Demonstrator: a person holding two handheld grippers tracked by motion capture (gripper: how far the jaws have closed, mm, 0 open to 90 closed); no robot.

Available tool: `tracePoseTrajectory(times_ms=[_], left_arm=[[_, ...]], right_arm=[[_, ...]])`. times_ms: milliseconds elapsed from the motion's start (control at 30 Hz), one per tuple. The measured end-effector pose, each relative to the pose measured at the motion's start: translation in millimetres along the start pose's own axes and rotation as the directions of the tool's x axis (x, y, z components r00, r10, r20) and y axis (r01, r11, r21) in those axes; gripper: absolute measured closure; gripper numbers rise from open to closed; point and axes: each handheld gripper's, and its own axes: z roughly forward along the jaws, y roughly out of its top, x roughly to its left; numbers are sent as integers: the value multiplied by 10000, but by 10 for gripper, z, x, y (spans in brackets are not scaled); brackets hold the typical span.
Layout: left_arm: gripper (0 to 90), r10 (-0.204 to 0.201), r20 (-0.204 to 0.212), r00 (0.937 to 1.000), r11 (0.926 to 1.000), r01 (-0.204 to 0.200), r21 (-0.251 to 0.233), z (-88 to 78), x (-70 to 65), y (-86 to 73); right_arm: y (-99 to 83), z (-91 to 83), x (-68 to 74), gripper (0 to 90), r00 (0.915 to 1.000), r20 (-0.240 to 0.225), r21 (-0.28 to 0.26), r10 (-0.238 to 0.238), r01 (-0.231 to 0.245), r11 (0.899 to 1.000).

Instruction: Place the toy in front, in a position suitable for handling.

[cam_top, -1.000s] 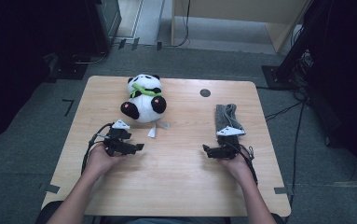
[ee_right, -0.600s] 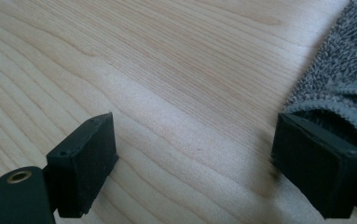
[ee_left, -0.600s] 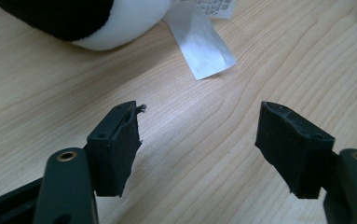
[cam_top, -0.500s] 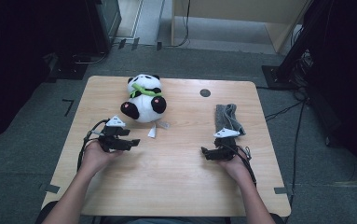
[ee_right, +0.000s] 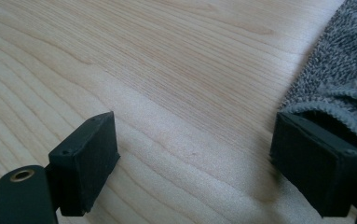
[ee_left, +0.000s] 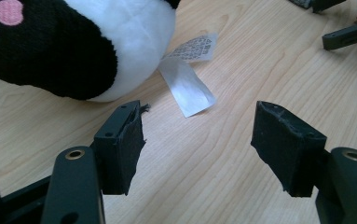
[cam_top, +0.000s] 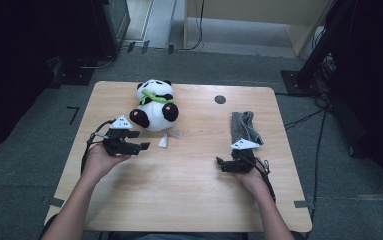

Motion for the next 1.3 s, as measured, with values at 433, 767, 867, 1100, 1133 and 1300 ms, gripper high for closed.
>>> tracePoseTrajectory(times_ms=[433, 767, 867, 1100, 1133, 1300], left_arm=[[372, -11, -1, 10000, 9987, 11, -507, -133, 122, 227], [400, -188, -547, 9983, 9973, 149, -712, -234, 324, 410], [405, -292, -781, 9965, 9971, 235, -725, -227, 435, 464], [398, -178, -758, 9970, 9990, 145, -430, -177, 618, 609], [394, -149, -649, 9978, 9985, 114, -540, -173, 650, 628], [413, -99, -699, 9975, 9985, 60, -550, -138, 794, 772]], right_arm=[[-8, 0, 0, 146, 10000, 30, -61, -1, 1, 10000], [-9, -1, 4, 145, 10000, 75, -52, 34, -34, 10000], [-10, -3, 7, 144, 9999, 91, -39, 79, -79, 10000], [-10, -4, 10, 145, 9999, 95, -24, 113, -113, 9999], [-10, -4, 10, 145, 9999, 95, -25, 109, -108, 9999], [-10, -4, 10, 145, 9999, 84, -24, 99, -98, 9999]])
